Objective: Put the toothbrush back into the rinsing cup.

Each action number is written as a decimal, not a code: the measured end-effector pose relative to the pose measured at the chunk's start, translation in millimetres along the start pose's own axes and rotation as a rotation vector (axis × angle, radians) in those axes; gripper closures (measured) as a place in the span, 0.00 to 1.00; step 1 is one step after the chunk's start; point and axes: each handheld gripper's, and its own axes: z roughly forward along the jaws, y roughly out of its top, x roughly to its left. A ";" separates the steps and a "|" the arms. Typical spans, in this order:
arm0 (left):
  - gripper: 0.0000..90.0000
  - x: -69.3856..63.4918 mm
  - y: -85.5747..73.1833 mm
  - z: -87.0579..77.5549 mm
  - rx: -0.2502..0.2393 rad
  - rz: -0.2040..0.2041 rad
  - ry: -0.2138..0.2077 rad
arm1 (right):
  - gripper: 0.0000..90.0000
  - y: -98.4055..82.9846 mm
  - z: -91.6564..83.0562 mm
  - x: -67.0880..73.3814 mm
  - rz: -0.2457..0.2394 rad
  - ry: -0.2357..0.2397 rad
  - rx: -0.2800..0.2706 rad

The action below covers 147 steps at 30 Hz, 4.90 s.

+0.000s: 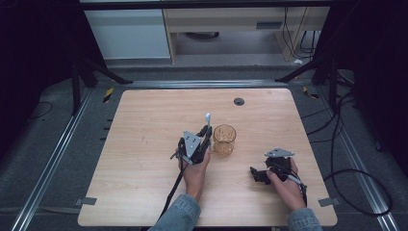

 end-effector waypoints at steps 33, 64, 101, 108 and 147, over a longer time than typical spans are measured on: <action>0.88 0.6 -5.6 1.2 0.041 0.006 -0.005 | 0.00 0.0 0.0 0.0 0.000 0.000 0.000; 0.77 4.4 -2.1 -1.8 0.061 0.007 -0.006 | 0.00 0.0 0.0 0.1 0.002 0.001 -0.001; 0.28 21.3 17.6 -15.1 0.259 0.118 -0.185 | 0.00 0.0 0.0 0.1 0.002 0.000 0.000; 0.21 21.9 21.1 -15.2 0.354 0.160 -0.253 | 0.00 0.0 0.0 0.1 0.001 0.001 0.000; 0.12 127.2 15.1 -42.0 0.748 0.170 -0.072 | 0.00 0.1 0.1 0.1 0.002 0.000 0.000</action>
